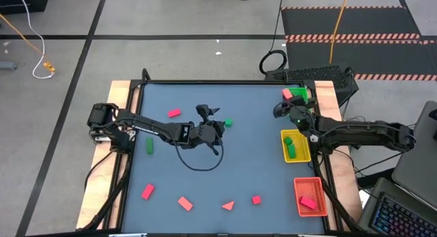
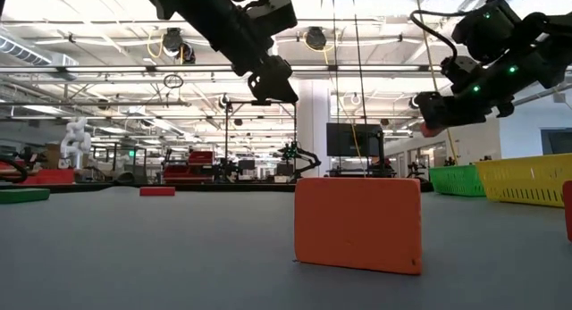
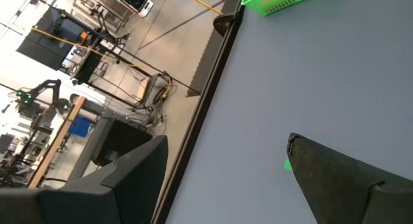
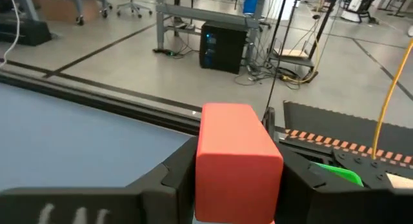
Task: Sort & place blocks by color
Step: Put top left orange block into the green basket
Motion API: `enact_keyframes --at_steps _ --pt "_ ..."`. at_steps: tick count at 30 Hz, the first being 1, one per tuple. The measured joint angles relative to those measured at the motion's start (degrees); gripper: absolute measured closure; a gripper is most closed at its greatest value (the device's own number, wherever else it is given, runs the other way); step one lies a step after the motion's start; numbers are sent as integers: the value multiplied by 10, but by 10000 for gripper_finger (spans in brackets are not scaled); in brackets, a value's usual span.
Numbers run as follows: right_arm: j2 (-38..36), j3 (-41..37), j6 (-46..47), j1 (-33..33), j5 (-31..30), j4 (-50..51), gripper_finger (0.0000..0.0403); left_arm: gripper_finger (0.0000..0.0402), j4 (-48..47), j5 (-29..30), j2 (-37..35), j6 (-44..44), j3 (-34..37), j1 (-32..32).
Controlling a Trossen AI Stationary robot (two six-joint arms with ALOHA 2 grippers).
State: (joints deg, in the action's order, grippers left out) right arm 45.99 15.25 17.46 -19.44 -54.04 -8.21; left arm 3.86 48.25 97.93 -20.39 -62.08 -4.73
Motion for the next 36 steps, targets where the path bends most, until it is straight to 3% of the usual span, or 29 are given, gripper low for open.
enact_keyframes --at_steps 6,16,18,22,26,32,36 --pt "-5 0 4 -1 1 -1 204 82 -1 0 0 1 0 0" --pt "-5 0 7 -1 4 -5 190 82 -4 0 1 6 0 0" --pt "-5 0 15 -1 41 -14 189 82 -4 0 1 6 0 1" --pt "14 1 3 -4 170 -84 189 82 -3 -6 1 11 0 8" --pt "65 1 25 -5 245 -131 189 82 6 -56 1 51 0 24" --pt "143 56 -50 -28 396 -74 188 82 13 -171 1 112 -1 55" --pt "184 144 -123 -35 430 37 188 82 14 -232 1 169 -1 83"
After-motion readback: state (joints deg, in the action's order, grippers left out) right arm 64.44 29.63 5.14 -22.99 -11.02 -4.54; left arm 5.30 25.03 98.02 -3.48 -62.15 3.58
